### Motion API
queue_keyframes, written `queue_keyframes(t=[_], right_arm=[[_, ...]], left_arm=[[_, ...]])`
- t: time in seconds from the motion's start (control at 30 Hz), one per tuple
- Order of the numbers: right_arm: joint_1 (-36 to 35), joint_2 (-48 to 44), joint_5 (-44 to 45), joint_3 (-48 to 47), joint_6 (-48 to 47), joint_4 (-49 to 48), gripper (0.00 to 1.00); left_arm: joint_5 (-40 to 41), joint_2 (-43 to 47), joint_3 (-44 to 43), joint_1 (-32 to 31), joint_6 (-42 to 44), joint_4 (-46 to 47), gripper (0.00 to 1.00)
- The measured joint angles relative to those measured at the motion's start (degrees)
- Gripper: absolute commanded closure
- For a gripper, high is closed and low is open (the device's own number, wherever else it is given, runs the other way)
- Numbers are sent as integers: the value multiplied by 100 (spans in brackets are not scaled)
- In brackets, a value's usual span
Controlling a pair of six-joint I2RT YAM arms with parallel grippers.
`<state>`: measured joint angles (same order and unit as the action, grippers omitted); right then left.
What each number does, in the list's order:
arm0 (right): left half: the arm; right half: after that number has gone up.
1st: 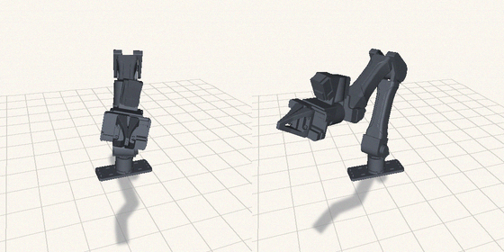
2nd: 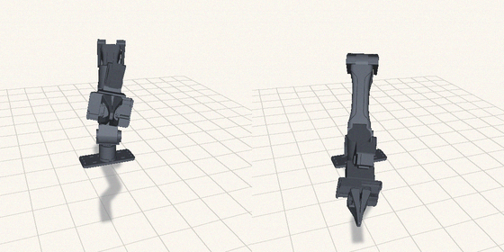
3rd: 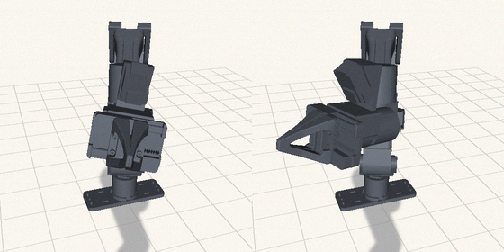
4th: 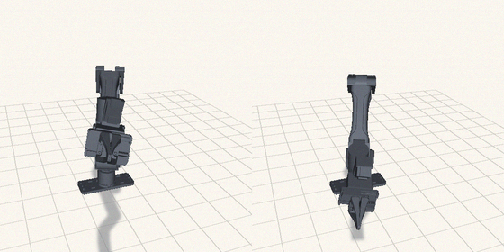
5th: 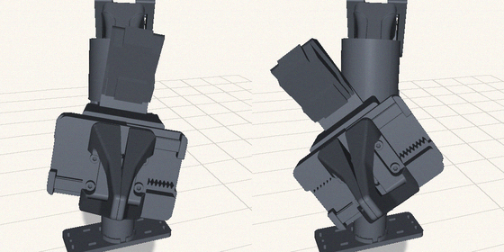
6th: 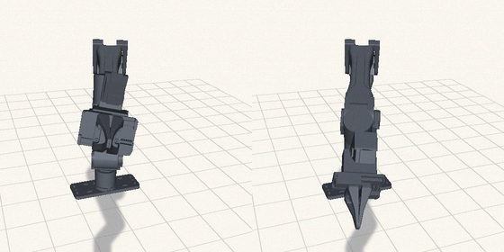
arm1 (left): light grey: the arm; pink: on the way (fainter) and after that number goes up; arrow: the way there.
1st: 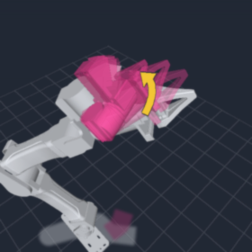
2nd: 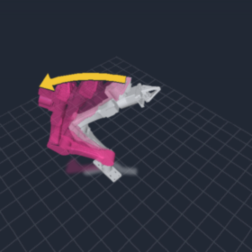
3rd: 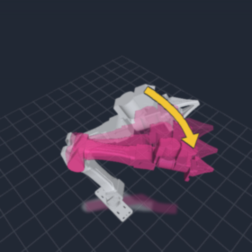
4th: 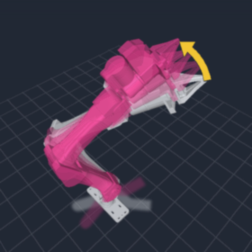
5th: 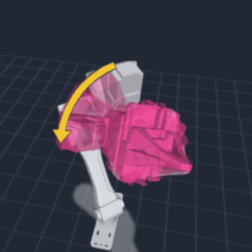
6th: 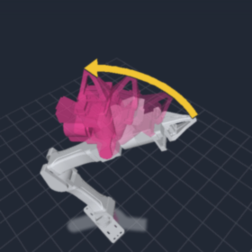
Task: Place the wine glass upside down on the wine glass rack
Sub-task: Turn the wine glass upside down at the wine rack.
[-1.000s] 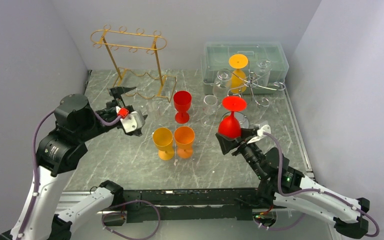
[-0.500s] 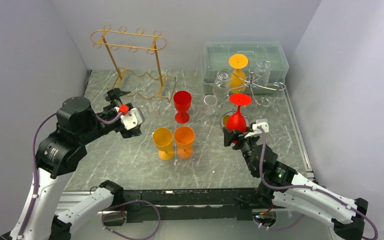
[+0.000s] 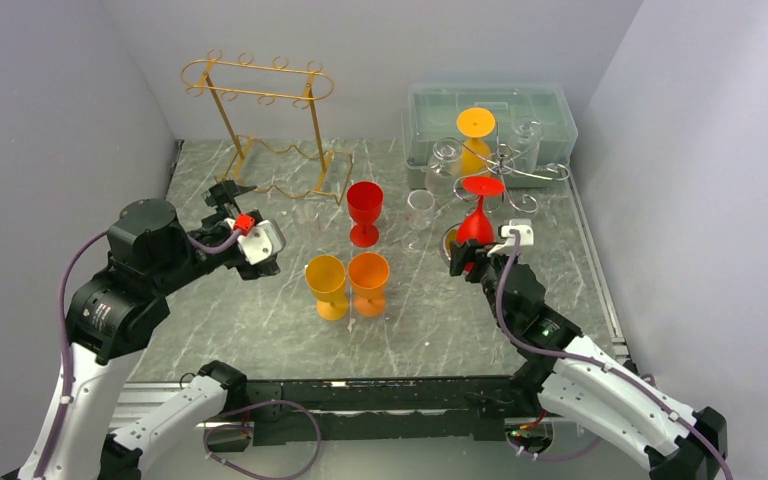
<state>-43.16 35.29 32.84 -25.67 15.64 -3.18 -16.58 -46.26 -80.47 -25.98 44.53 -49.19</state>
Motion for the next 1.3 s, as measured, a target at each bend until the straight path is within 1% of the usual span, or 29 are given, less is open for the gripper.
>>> queue_keyframes(t=[0.4,0.8,1.0,1.3], right_arm=[[358,494,-551,-149,-52,-363,35],[457,975,-1106,-262,-289,-769,38],[474,944,-1314,-269,-426,-780,38],[487,664,-1668,-146,-745,-894,38]], left_arm=[[-2,57,48,0,39,-44,1],[-2,74,52,2,42,-133,1],[-4,70,52,2,39,-133,0],[-4,68,52,2,66,-133,1]])
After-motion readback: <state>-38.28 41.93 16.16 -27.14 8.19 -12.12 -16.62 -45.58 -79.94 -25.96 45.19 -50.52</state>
